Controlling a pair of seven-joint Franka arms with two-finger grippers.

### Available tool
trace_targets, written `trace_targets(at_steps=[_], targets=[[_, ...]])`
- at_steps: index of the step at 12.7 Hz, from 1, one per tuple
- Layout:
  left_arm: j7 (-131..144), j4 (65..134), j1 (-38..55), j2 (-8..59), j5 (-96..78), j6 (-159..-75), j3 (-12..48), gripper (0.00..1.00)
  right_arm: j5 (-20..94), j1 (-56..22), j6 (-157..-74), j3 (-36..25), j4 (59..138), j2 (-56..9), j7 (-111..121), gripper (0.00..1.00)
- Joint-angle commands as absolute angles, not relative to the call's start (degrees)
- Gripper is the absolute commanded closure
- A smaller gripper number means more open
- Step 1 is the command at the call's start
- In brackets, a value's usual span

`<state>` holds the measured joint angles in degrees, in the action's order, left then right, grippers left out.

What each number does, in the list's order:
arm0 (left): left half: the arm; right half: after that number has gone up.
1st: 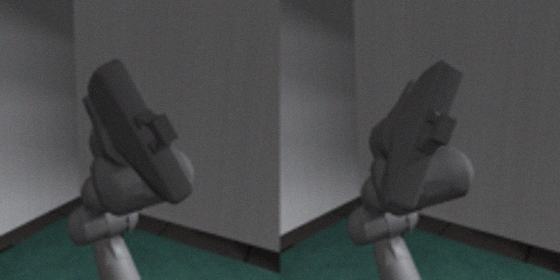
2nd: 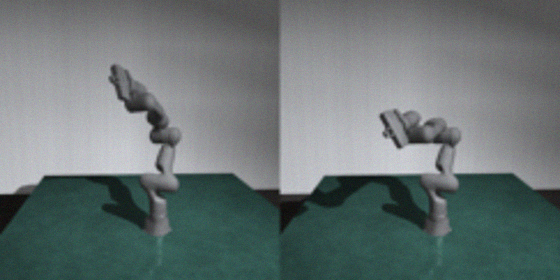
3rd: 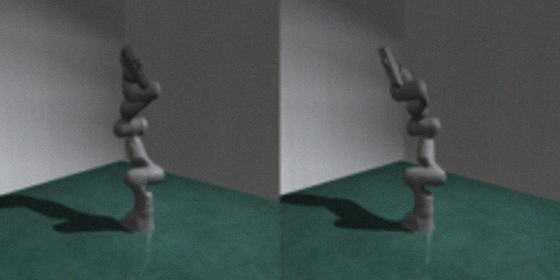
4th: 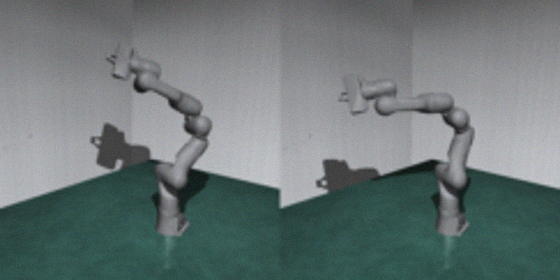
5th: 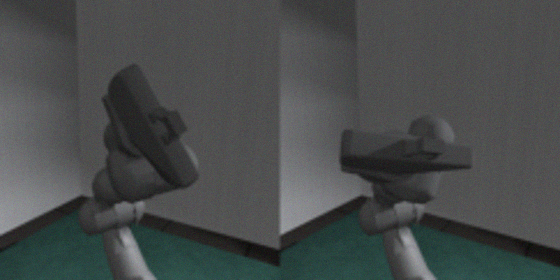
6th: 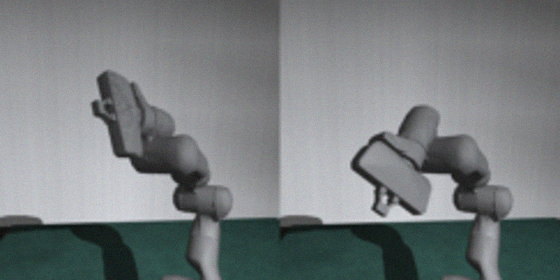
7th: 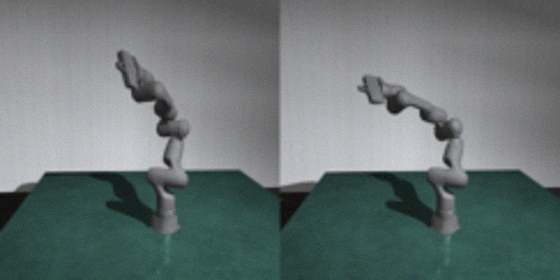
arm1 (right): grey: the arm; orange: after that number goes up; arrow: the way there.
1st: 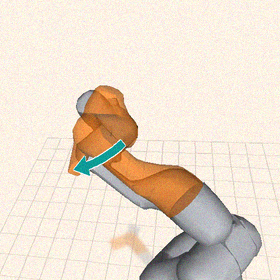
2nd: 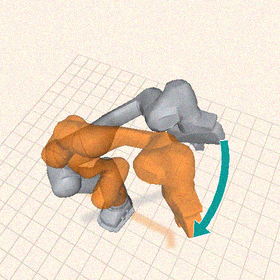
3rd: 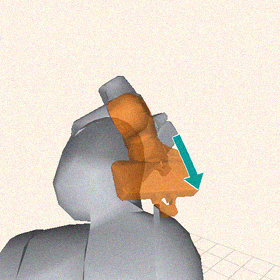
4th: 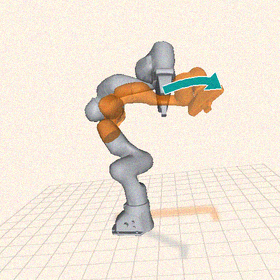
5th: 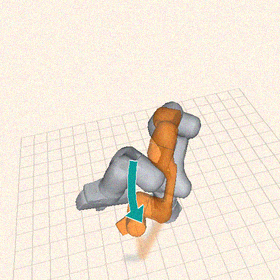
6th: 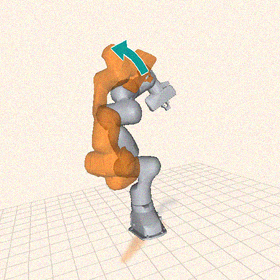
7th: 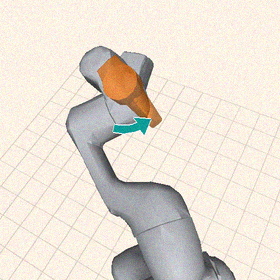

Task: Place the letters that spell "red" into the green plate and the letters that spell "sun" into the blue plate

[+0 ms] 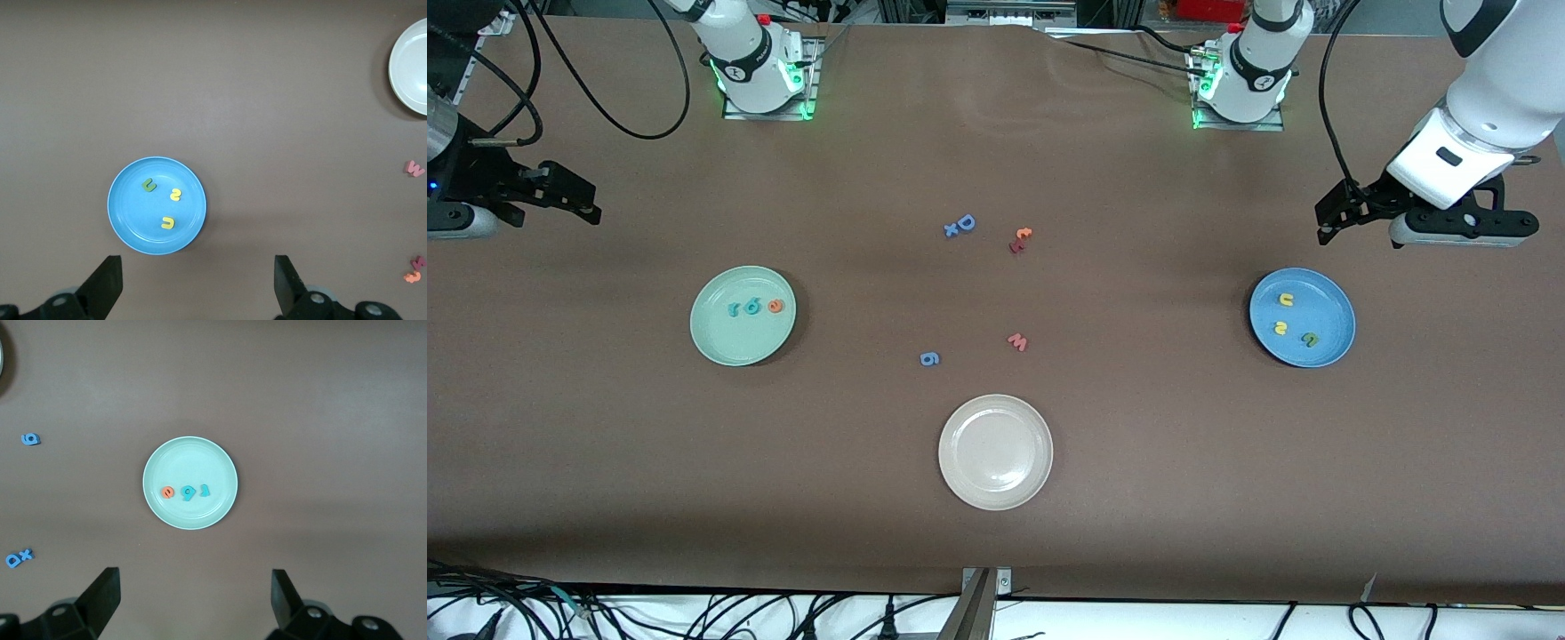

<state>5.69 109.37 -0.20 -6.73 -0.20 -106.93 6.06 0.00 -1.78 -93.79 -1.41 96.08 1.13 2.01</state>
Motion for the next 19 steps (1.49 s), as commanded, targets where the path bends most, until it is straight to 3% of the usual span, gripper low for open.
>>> trace_targets(at_steps=[1,14,19], targets=[[9.04,107.49,-1.14,-5.71,-2.89,-105.03,6.07,0.0,0.62,-1.93,-92.9,-1.76,94.75,0.62,2.29,0.0],[9.14,106.79,-2.72,-5.1,-4.48,-102.48,6.06,0.0,0.62,-2.02,-92.9,-1.67,94.75,0.62,2.37,0.0],[9.05,102.22,-2.72,-2.81,-3.69,-99.58,5.98,0.0,0.62,-2.02,-92.9,-1.67,94.75,0.62,2.37,0.0]])
